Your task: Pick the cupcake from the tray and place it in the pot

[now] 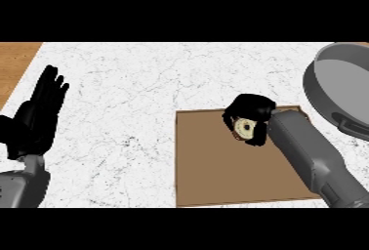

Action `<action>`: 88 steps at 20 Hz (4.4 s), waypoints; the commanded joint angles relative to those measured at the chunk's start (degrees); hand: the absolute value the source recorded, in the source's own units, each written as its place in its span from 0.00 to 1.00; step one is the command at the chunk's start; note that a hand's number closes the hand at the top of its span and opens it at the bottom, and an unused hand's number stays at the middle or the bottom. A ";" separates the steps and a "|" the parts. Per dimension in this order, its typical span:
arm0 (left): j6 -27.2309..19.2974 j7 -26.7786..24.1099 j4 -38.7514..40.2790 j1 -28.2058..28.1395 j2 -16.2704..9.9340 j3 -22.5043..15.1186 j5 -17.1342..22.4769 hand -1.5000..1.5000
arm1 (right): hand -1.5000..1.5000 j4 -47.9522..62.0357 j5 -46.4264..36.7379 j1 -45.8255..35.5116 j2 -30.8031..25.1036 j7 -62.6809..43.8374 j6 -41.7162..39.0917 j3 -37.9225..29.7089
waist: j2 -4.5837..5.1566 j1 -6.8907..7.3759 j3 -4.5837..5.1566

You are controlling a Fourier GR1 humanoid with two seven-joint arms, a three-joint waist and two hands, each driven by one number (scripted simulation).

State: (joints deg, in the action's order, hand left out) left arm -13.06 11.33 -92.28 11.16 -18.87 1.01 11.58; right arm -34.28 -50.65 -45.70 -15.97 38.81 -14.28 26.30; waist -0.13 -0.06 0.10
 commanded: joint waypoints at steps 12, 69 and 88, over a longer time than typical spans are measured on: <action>-0.11 0.81 0.09 -0.09 -0.57 1.41 0.31 0.50 | 1.00 -0.51 8.53 -8.95 8.69 -59.59 30.65 -24.36 | -0.70 -1.10 -0.01; 2.51 -1.75 1.19 1.55 5.53 0.26 -4.02 0.50 | 0.00 17.30 17.61 -2.38 -20.14 -34.96 43.08 -58.13 | 1.66 3.08 -0.51; 3.59 2.09 -0.13 2.40 3.61 2.82 -3.72 0.50 | 0.00 18.77 40.49 10.06 -30.20 -10.12 25.86 -77.04 | 0.53 0.76 -0.25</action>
State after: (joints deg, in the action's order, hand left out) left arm -9.99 12.70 -93.02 12.72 -14.80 3.07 7.78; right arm -16.15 -12.73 -38.96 -44.25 26.68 15.38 -49.42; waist 0.68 1.33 -0.23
